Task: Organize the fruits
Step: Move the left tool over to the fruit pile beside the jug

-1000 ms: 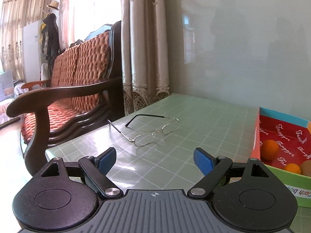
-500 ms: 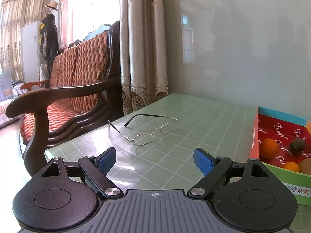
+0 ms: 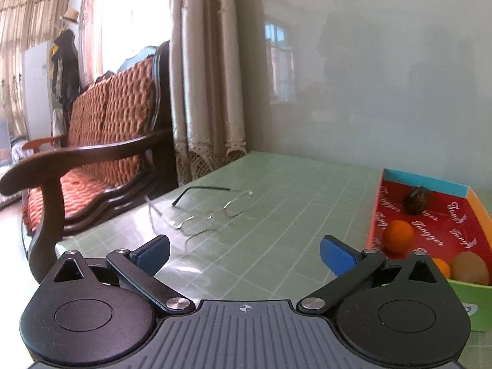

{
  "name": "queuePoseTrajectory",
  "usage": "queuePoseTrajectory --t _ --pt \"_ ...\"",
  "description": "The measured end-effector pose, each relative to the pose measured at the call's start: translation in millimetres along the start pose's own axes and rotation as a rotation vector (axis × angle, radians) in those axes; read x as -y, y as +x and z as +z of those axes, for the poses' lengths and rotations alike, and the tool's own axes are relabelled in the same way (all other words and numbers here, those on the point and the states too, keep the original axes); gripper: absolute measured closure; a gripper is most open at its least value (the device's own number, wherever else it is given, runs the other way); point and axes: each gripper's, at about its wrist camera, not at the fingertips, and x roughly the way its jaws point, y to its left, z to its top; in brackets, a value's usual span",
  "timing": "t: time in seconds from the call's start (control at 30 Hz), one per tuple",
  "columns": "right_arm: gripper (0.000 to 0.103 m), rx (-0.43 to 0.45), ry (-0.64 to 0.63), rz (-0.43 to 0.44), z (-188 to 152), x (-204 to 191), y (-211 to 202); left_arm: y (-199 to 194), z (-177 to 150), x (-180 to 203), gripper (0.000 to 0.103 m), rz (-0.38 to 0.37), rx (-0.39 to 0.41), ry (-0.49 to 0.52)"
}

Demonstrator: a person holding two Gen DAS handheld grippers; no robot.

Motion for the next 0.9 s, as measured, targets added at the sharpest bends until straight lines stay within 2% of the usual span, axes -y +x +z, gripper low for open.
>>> queuePoseTrajectory --t 0.13,0.27,0.4,0.57,0.7,0.8,0.9 --pt "0.041 0.008 0.002 -0.033 3 20 -7 -4 2 17 0.0 -0.009 0.006 0.021" --pt "0.041 0.015 0.012 -0.049 6 34 -13 -13 5 40 0.0 -0.018 0.054 0.06" --pt "0.041 0.019 0.022 -0.063 10 45 -19 -22 8 60 0.0 -0.057 0.092 0.059" --pt "0.041 0.028 0.029 -0.089 13 64 -28 -30 8 92 0.0 -0.088 0.093 0.097" --pt "0.041 0.038 0.036 -0.117 16 83 -37 -41 10 116 0.0 -0.184 0.081 0.116" --pt "0.041 0.052 0.042 -0.142 18 98 -46 -59 6 136 0.0 -0.288 0.094 0.139" --pt "0.041 0.058 0.054 -0.167 22 113 -50 -78 -1 160 0.0 -0.359 0.124 0.188"
